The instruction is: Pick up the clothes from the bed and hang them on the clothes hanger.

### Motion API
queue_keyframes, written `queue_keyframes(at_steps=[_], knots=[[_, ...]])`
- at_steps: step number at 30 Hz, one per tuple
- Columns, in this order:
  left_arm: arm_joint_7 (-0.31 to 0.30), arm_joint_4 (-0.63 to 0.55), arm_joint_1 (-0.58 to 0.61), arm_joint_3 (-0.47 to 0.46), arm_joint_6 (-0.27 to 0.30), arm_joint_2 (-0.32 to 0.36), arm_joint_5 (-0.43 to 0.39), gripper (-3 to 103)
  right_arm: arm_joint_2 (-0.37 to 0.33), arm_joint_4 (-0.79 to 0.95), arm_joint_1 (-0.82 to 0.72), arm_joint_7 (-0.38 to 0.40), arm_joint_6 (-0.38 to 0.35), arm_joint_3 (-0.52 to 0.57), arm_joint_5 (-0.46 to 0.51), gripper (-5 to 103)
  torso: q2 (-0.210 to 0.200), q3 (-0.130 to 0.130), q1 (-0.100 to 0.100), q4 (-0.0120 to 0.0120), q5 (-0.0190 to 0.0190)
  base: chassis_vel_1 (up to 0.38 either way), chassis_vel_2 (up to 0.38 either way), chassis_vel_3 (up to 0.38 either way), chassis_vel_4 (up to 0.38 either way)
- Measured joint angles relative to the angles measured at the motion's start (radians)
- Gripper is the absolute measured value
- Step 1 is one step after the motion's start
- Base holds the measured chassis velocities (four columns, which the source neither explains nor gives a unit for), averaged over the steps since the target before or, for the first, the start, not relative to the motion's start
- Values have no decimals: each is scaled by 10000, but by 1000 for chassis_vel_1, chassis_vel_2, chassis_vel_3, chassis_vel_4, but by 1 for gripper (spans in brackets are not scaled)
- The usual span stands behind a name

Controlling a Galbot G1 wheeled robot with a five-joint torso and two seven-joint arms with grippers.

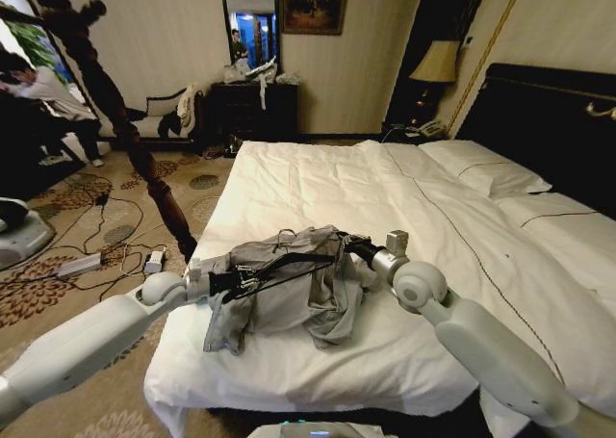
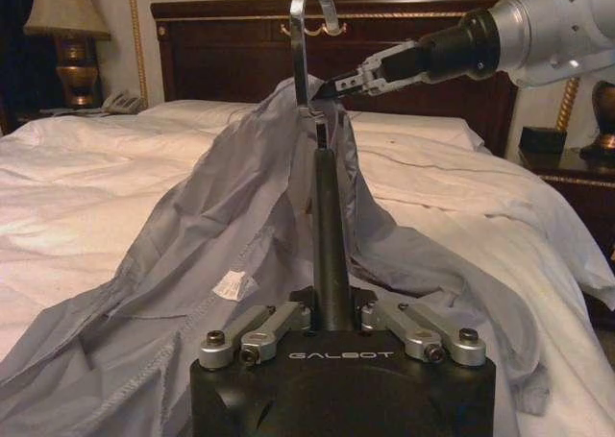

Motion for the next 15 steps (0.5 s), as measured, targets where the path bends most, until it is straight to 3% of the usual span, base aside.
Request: queue_keyframes(at_steps=[10, 15], knots=[[-80, -850, 128, -420, 178, 380, -492, 16, -41, -174, 6, -36, -4, 62, -8, 0, 0, 0, 0, -1, 2, 0, 0, 0, 0], [-330, -1135, 92, -308, 410, 231, -610, 16, 52, -95, 44, 30, -6, 17, 69, 0, 0, 0, 0, 0, 3, 0, 0, 0, 0]])
